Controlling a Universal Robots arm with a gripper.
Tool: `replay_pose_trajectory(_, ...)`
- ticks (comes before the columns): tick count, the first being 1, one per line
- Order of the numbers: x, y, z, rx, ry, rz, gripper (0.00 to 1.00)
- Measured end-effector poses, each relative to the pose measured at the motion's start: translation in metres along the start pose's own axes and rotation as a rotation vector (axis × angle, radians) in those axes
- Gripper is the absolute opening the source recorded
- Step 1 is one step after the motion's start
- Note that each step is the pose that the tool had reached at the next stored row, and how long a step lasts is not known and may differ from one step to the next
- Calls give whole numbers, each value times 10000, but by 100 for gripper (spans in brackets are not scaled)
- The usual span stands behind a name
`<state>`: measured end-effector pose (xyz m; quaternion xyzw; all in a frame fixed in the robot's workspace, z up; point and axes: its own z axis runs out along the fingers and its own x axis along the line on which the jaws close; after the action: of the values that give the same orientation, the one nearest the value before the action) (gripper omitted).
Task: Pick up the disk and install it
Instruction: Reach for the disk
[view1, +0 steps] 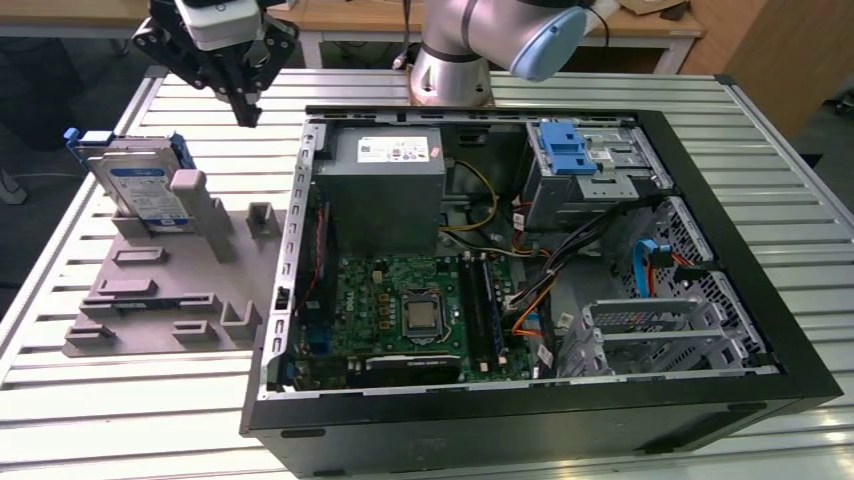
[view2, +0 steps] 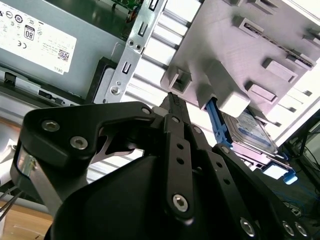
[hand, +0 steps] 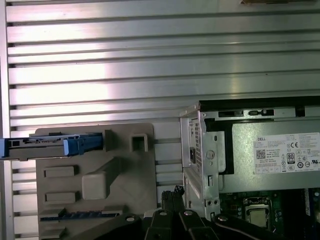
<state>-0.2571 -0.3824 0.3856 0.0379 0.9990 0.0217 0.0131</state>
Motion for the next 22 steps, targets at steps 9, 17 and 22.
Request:
replay_pose_trajectory(9, 135, 33, 1, 0, 0, 0, 11)
replay_pose_trajectory(17, 201, 44, 2, -1, 0, -2, 11)
replay_pose_trajectory(22, 216, 43, 5, 0, 0, -1, 11)
